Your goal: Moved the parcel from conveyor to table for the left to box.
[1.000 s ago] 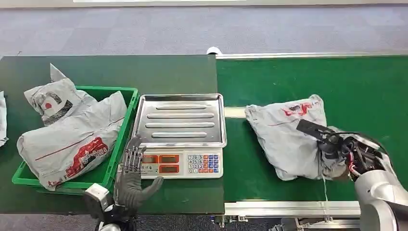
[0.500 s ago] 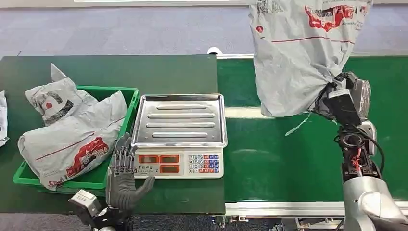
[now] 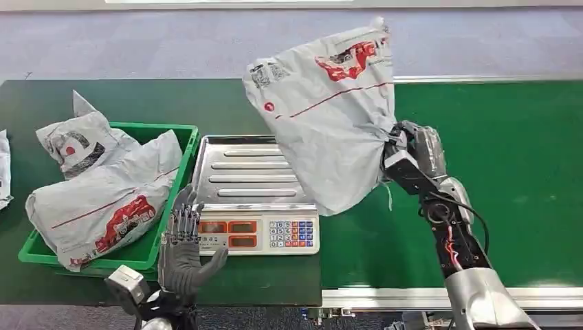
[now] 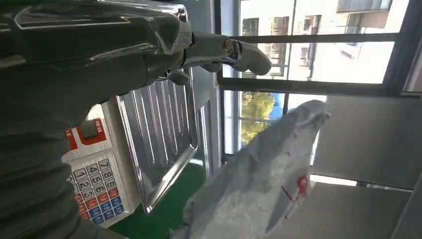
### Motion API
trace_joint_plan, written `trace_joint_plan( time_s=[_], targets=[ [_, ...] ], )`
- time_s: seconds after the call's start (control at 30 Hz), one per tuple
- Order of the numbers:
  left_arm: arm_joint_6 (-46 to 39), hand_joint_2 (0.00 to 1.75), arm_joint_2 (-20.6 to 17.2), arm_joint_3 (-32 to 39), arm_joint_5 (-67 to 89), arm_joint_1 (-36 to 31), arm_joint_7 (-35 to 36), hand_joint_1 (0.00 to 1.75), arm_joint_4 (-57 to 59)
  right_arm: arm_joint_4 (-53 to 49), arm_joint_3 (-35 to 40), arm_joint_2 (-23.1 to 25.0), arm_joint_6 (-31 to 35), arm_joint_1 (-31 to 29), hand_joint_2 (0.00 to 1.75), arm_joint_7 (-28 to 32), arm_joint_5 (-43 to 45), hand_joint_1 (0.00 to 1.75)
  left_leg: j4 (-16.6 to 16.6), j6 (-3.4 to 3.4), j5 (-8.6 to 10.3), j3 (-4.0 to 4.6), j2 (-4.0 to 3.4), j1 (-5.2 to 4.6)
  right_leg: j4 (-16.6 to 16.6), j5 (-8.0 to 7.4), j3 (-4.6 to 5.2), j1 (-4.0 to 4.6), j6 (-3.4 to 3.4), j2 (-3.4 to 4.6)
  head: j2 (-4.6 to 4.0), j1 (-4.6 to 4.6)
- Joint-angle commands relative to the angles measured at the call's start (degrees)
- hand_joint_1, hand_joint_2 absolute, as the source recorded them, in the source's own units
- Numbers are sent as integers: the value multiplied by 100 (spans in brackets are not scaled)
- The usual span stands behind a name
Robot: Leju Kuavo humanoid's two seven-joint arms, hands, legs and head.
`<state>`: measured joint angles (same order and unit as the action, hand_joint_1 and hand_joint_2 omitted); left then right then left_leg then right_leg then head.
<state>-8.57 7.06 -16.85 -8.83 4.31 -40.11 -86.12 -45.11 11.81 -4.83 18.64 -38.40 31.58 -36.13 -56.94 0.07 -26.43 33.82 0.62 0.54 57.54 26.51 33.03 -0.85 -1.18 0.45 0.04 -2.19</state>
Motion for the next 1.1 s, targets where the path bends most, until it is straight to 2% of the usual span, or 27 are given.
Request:
trace_joint_plan(
  time_s=[0.03,0.2,0.23,0.37,0.5,0.6,0.67,0.77,0.83,0.9,0.97,1.0,1.03,1.1],
  targets=[
    [40,175,44,-186,12,-220,32,0,447,2081,977,264,-631,-1150,175,-753,-635,175,10,-1,-1,-17,-29,-3,-8,-6,-8,-1,9,18,0,-2],
    [45,175,40,-246,20,-225,52,0,471,2077,872,385,-908,-1293,175,-598,-443,175,5,-2,-3,-12,-16,-3,-3,1,-5,-1,7,8,0,-2],
    [46,175,33,-279,27,-242,78,0,504,1974,518,489,-1428,-1292,175,-239,132,175,2,-2,-4,-8,-18,-5,1,1,1,-2,5,12,0,-2],
    [45,175,69,-316,27,-295,85,0,593,1655,544,623,-1273,-1291,175,152,329,175,3,-2,-1,-7,-15,-3,-1,-1,3,0,5,10,0,-2],
    [51,175,99,-377,24,-359,87,0,686,1349,710,870,-1314,-1331,175,259,390,175,2,-2,0,-4,-15,-5,2,-1,7,-2,6,9,0,-2],
    [54,175,114,-422,36,-375,108,0,685,1355,863,992,-1559,-1402,175,4,461,175,2,-2,-1,-4,-23,-5,3,-2,9,-1,7,15,0,0],
    [30,175,122,-429,57,-365,162,0,659,1525,803,1089,-1901,-1469,175,-362,793,175,3,-2,-2,-8,-25,-3,1,-2,5,1,8,17,0,-2],
    [-5,175,132,-442,82,-357,223,0,626,1761,875,1199,-2090,-1519,175,-752,1062,175,3,-3,-1,-7,-17,-3,1,0,3,0,6,10,0,-2],
    [-34,175,142,-454,109,-350,283,0,587,1980,933,1272,-2208,-1544,175,-1230,1169,175,2,-3,-1,-8,-16,-2,0,1,1,1,6,9,0,-2],
    [-54,175,150,-461,141,-331,355,0,544,2156,1007,1316,-2253,-1551,175,-1635,1227,148,4,-3,-1,-11,-14,-2,-2,1,-3,2,6,8,0,-2],
    [-54,175,154,-472,164,-328,469,0,562,2286,1007,1334,-2387,-1560,175,-1771,1286,56,5,-3,-1,-13,-15,-1,-4,0,-5,3,7,8,0,-2],
    [-55,175,170,-464,165,-321,483,0,581,2307,1033,1327,-2399,-1542,175,-1785,1291,33,3,-3,0,-7,-8,-2,0,1,0,1,4,4,0,0],
    [-54,175,175,-465,163,-317,482,0,592,2311,1042,1331,-2396,-1533,175,-1784,1291,0,5,-3,0,-12,-11,-2,-2,1,-4,1,6,4,0,-4],
    [-53,175,186,-469,183,-307,505,0,624,2330,942,1361,-2534,-1493,175,-1752,1438,0,6,-4,0,-13,-15,-3,-3,0,-4,1,7,8,0,-4]
  ],
)
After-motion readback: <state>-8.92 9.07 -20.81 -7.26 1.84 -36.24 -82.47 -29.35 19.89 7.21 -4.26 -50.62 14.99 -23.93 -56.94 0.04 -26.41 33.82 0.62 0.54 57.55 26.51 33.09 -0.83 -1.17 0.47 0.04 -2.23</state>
